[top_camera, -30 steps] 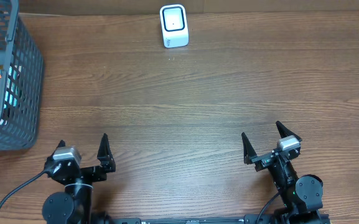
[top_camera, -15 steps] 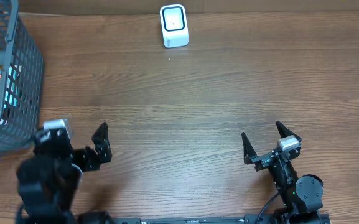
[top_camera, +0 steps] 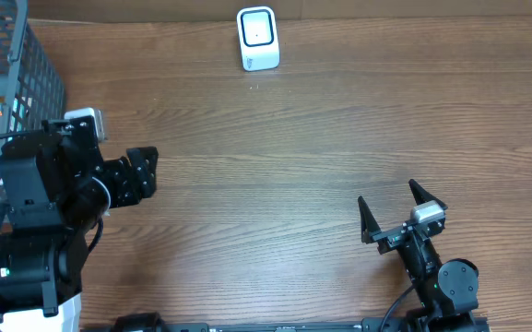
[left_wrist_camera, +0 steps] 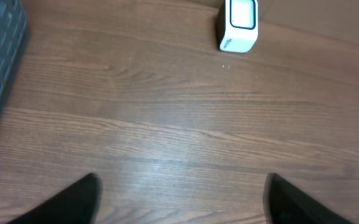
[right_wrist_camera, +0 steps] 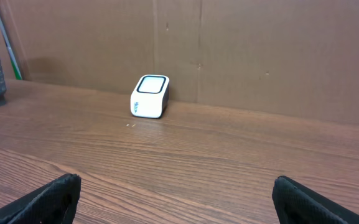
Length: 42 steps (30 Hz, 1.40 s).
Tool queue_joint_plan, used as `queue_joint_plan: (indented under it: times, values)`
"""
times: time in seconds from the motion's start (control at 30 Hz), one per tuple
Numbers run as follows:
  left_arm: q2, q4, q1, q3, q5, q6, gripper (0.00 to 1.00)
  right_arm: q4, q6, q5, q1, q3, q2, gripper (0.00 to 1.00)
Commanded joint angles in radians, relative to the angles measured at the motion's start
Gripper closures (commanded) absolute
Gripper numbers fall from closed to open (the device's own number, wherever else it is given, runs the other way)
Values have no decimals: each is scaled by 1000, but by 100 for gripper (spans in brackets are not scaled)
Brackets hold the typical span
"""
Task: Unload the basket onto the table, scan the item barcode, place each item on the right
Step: 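Move the left gripper left and up over the grey basket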
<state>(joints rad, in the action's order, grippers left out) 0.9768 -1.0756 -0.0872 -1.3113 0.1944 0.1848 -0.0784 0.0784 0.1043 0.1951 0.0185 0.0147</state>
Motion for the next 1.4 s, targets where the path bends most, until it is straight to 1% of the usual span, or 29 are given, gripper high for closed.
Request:
queue_joint_plan:
  times: [0.0,0.03,0.07,0.1,0.17,0.2,0.37,0.5,0.57,0.6,0.7,0.77,0.8,0.83,0.87,1.2,1.27,1.37]
  values:
    - [12,-8,-3,-66,15,-1,57,5,-2,2,-6,-11,-12,0]
    - [31,-31,-4,-98,8,-1,68,5,-2,2,-6,-11,-12,0]
    - [47,-51,-4,-126,4,-1,71,5,-2,2,-6,-11,-12,0]
    - [84,-92,-4,-186,-3,-2,80,5,-2,2,-6,-11,-12,0]
    - [146,-166,-4,-283,-24,-6,93,5,-2,2,-6,-11,-12,0]
    - [180,-210,-4,-335,-46,-6,96,5,-2,2,-6,-11,-12,0]
    - [344,-410,-4,-562,-128,-37,95,5,-2,2,-6,-11,-12,0]
    - [423,-480,-4,-633,-170,-43,78,5,-2,2,-6,-11,-12,0]
    - [446,-478,-4,-633,-212,-43,75,5,-2,2,-6,-11,-12,0]
    - [456,-474,-4,-633,-235,-42,71,5,-2,2,-6,-11,-12,0]
    - [488,-443,-6,-633,-282,-42,42,5,-2,2,-6,-11,-12,0]
    - [499,-409,-15,-633,-303,-42,18,5,-2,2,-6,-11,-12,0]
    - [500,-390,-23,-633,-306,-42,8,5,-2,2,-6,-11,-12,0]
    - [500,-361,-37,-633,-306,-39,3,5,-2,2,-6,-11,-12,0]
    - [500,-338,-50,-634,-306,-39,0,5,-2,2,-6,-11,-12,0]
    - [502,8,-294,-668,-309,-70,0,5,-2,2,-6,-11,-12,0]
    - [506,57,-351,-668,-310,-78,0,5,-2,2,-6,-11,-12,0]
    - [521,90,-442,-668,-309,-122,0,5,-2,2,-6,-11,-12,0]
